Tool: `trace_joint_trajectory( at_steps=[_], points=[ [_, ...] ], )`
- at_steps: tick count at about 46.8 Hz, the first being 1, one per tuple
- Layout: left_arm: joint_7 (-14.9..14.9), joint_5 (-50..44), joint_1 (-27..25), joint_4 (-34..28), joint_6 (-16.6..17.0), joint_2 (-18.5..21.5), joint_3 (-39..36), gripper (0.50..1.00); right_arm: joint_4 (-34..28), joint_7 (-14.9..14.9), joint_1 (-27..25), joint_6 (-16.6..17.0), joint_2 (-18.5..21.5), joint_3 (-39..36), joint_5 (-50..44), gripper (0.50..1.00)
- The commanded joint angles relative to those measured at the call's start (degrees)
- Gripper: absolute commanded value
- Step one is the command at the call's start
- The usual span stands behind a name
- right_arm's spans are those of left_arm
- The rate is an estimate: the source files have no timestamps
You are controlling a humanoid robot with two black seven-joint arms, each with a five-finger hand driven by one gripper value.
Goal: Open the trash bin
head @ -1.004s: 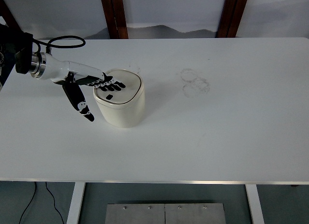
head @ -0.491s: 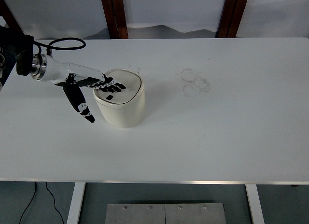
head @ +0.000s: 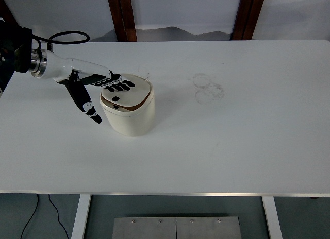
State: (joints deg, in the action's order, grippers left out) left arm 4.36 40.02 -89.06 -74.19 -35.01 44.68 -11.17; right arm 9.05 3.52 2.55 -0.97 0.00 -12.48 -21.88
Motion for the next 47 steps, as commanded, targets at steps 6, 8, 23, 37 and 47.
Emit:
trace_joint_trajectory(
  at_steps=[6,8,23,37,47],
  points=[
    [0.0,-1.2,-1.0,0.5,0.0,0.1,0.1,1.0,0.0,0.0,0.0,0.0,0.0,0.0,0.0,0.995],
    [0.0,-1.8,-1.0,1.0,0.0,0.1,0.2,1.0,0.0,0.0,0.0,0.0,0.0,0.0,0.0,0.995],
    [0.0,-10.3,-1.4,7.5,0.0,0.0,1.7,1.0,0.0,0.0,0.0,0.0,0.0,0.0,0.0,0.995],
    [0.1,-22.2,-0.7,12.8,0.0,0.1,1.7,1.0,0.0,0.0,0.0,0.0,0.0,0.0,0.0,0.995],
    [0.1,-34.0,1.6,16.4,0.0,0.1,2.8,1.0,0.0,0.0,0.0,0.0,0.0,0.0,0.0,0.995]
  ],
)
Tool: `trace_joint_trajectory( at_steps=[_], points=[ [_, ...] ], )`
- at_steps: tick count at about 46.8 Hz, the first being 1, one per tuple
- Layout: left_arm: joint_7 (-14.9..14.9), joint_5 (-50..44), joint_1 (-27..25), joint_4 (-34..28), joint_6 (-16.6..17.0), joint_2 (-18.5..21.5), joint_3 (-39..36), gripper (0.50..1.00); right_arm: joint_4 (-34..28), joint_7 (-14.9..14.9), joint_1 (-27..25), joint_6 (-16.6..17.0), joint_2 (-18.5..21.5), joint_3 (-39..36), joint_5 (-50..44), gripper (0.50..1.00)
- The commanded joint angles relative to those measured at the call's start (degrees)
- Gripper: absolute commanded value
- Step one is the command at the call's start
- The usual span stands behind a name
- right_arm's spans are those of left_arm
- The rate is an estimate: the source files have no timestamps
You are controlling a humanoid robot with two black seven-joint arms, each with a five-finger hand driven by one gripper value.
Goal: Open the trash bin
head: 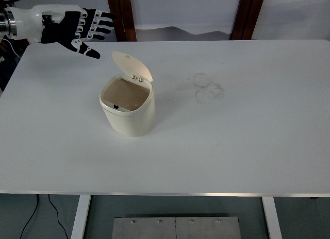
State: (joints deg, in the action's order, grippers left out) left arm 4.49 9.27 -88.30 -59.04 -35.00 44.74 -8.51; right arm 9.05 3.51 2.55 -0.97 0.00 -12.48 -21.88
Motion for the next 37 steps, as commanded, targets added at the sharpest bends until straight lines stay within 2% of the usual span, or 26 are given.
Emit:
trace_joint_trajectory(
  at_steps=[1,7,17,24,31,32,37],
  points=[
    [0.0,-4.2,1.0,1.9,0.0,0.0,0.2,1.0,0.0,0.0,0.0,0.0,0.0,0.0,0.0,0.995],
    [0.2,-8.9,3.0,4.8,0.0,-0.2,1.0,1.0,0.0,0.0,0.0,0.0,0.0,0.0,0.0,0.995],
    [0.8,-14.4,10.3,7.1,0.3,0.0,6.9,1.0,0.0,0.0,0.0,0.0,0.0,0.0,0.0,0.995],
    [0.8,-15.7,17.0,9.7,5.5,-0.2,14.0,1.0,0.0,0.0,0.0,0.0,0.0,0.0,0.0,0.995],
    [0.8,-16.3,21.9,10.0,9.2,-0.3,19.9,1.0,0.0,0.0,0.0,0.0,0.0,0.0,0.0,0.995],
    [0.8,-18.2,24.9,10.1,10.8,-0.3,22.7,1.0,0.0,0.0,0.0,0.0,0.0,0.0,0.0,0.995],
    [0.7,-22.5,29.0,11.7,11.9,-0.4,25.9,1.0,0.0,0.0,0.0,0.0,0.0,0.0,0.0,0.995]
  ],
)
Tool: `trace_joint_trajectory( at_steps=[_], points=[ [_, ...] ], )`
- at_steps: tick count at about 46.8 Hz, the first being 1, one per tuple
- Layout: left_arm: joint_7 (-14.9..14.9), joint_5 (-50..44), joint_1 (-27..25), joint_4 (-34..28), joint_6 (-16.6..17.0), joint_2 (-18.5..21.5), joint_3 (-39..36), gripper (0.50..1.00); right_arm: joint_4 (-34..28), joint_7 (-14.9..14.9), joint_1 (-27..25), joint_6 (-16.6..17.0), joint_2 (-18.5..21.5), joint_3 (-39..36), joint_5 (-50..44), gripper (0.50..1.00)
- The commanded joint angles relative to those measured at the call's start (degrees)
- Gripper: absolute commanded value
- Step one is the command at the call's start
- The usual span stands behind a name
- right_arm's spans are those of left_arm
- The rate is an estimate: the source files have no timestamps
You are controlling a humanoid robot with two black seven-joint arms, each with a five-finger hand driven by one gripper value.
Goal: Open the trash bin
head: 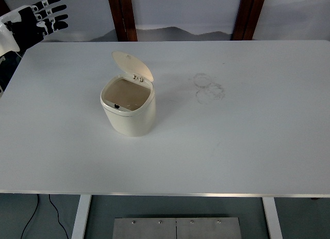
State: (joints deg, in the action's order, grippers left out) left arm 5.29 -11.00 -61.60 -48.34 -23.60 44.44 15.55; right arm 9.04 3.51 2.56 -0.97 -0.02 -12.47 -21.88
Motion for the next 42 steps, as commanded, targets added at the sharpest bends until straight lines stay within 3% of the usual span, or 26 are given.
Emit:
trace_joint_trajectory(
  at_steps=[1,13,24,30,42],
  points=[
    [-0.1,-3.1,3.1,1.4,0.5,-0.1,2.2,1.0,0.0,0.0,0.0,0.0,0.0,0.0,0.0,0.995],
    [-0.1,-11.7,11.0,7.3,-0.1,-0.8,6.5,1.0,0.0,0.0,0.0,0.0,0.0,0.0,0.0,0.995],
    [0.0,-13.4,17.0,9.9,-0.5,-6.2,16.5,1.0,0.0,0.0,0.0,0.0,0.0,0.0,0.0,0.995],
    [-0.1,-13.3,20.6,11.6,-3.4,-8.8,22.1,1.0,0.0,0.0,0.0,0.0,0.0,0.0,0.0,0.995],
    [0.0,-13.5,25.6,15.0,-8.6,-10.9,24.3,1.0,0.0,0.0,0.0,0.0,0.0,0.0,0.0,0.995]
  ],
)
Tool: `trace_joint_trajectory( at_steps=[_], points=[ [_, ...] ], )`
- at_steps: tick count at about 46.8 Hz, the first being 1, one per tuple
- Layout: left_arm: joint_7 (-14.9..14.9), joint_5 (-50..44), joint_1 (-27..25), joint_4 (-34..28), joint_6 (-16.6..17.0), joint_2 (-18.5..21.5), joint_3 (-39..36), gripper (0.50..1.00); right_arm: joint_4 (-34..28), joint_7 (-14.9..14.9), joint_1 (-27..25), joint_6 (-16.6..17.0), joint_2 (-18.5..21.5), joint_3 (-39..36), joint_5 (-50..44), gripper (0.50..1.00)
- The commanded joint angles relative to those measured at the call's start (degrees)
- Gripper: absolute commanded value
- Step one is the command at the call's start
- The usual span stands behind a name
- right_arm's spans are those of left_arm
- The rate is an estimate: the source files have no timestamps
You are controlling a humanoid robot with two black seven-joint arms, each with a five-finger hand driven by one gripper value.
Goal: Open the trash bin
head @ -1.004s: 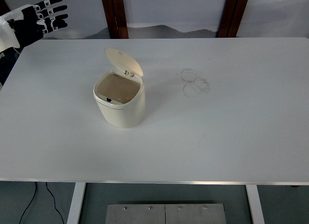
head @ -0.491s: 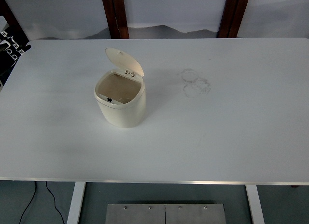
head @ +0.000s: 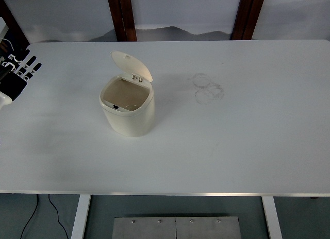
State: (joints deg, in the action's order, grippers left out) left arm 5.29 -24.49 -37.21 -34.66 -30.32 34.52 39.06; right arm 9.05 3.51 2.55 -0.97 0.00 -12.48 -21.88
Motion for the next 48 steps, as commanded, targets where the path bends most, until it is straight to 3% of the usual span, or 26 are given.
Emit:
trace_joint_trajectory(
  at_steps=[1,15,48],
  points=[
    [0.0,0.0,1.5,2.0,-2.3,-1.5,1.4,1.0,0.0,0.0,0.0,0.0,0.0,0.0,0.0,0.995],
    [0.0,0.0,5.0,6.1,-2.9,-6.6,8.7,1.0,0.0,0.0,0.0,0.0,0.0,0.0,0.0,0.995],
    [0.0,0.1,6.2,6.4,-2.9,-6.8,9.8,1.0,0.2,0.0,0.3,0.1,0.0,-0.2,0.1,0.995]
  ],
)
